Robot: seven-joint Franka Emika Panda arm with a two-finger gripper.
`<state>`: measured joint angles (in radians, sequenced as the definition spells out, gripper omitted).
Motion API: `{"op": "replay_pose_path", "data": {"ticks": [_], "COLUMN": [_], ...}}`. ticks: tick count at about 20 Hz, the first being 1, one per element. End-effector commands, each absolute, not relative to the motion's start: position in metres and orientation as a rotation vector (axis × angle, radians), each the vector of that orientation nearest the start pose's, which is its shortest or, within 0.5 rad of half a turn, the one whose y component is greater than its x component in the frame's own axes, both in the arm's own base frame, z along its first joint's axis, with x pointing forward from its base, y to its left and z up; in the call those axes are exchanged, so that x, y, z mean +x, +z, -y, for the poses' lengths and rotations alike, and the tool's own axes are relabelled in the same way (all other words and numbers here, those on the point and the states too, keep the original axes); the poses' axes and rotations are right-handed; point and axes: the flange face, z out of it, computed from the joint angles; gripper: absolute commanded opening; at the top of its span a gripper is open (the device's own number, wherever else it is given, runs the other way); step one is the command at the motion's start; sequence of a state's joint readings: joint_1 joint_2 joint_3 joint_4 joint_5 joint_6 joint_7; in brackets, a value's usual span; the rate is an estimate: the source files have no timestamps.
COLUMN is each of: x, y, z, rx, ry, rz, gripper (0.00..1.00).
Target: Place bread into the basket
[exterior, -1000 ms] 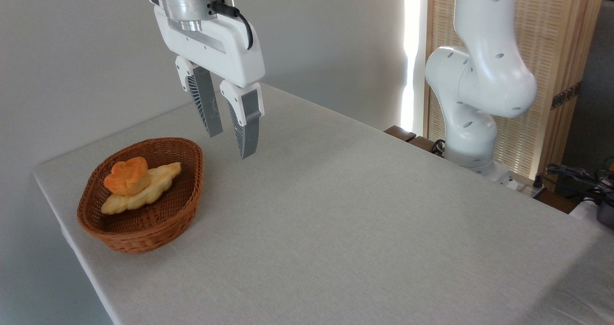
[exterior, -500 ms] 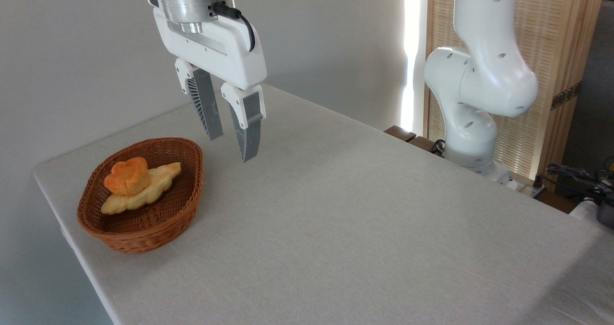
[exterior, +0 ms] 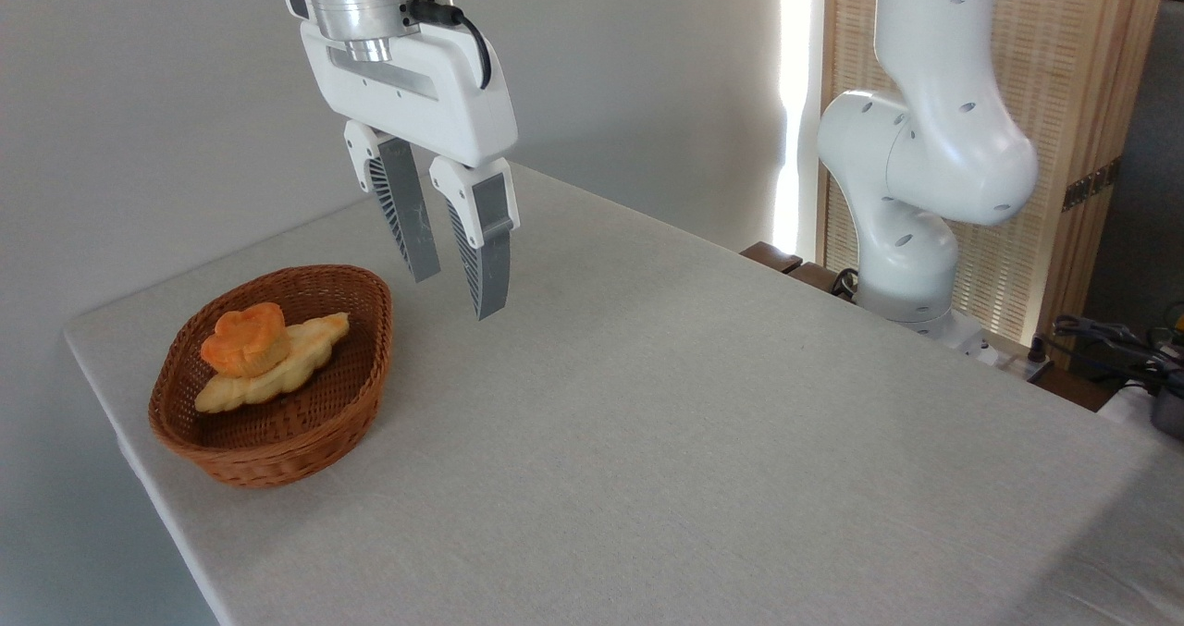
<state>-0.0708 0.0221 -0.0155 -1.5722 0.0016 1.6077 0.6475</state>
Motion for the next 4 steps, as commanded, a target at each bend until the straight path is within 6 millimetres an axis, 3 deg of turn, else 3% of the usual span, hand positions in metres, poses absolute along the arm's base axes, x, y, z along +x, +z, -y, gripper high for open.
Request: {"op": "replay_pose_path", "data": {"ticks": [1, 4], "x": [0.5644, 0.5646], "y": [0.6182, 0.6184], "z": [0.0464, 0.0457], "rx": [-2.912, -2.92], "ry": [-0.007, -0.013], "rz": [-1.147, -1.15], "gripper": [1.0, 1.0]}}
